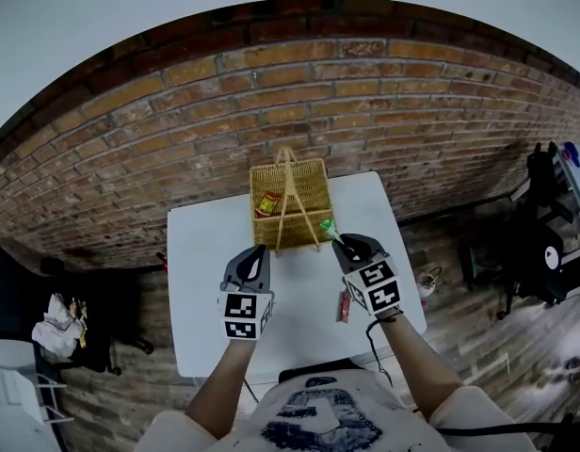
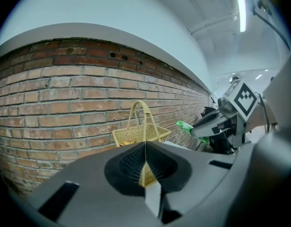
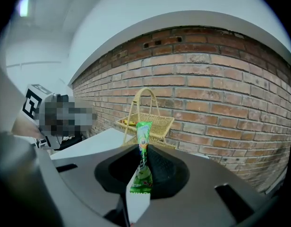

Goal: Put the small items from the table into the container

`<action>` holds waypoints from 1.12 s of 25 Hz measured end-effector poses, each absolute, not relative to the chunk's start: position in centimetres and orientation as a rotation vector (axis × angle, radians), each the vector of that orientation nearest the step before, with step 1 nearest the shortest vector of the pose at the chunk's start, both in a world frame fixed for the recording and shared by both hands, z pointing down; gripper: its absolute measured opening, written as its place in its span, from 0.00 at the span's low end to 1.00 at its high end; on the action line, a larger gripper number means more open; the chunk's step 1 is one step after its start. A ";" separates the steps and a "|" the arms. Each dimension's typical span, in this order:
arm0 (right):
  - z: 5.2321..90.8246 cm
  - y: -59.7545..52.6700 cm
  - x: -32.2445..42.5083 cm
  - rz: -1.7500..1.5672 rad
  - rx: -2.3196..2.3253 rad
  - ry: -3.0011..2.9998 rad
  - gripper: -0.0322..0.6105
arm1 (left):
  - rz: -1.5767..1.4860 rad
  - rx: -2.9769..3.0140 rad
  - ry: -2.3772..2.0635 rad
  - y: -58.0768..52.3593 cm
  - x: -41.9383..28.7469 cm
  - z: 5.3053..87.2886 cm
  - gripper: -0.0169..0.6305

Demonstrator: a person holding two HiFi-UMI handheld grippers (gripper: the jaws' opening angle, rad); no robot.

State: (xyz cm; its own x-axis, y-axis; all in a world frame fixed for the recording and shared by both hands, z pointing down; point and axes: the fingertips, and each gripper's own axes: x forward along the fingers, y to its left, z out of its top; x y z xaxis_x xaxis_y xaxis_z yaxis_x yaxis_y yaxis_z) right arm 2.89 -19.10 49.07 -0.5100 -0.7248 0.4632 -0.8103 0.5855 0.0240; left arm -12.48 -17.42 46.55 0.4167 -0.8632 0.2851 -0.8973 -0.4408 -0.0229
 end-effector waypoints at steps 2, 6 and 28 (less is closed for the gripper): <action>48.7 -20.2 3.3 0.263 1.218 -2.407 0.16 | 0.390 2.523 -1.600 -18.3 -12.0 46.3 0.10; 48.2 -22.0 4.0 0.250 1.191 -2.433 0.16 | 0.388 2.511 -1.631 -19.8 -10.8 45.8 0.10; 46.9 -29.8 2.9 0.184 1.072 -2.494 0.16 | 0.374 2.450 -1.730 -25.9 -10.1 44.7 0.10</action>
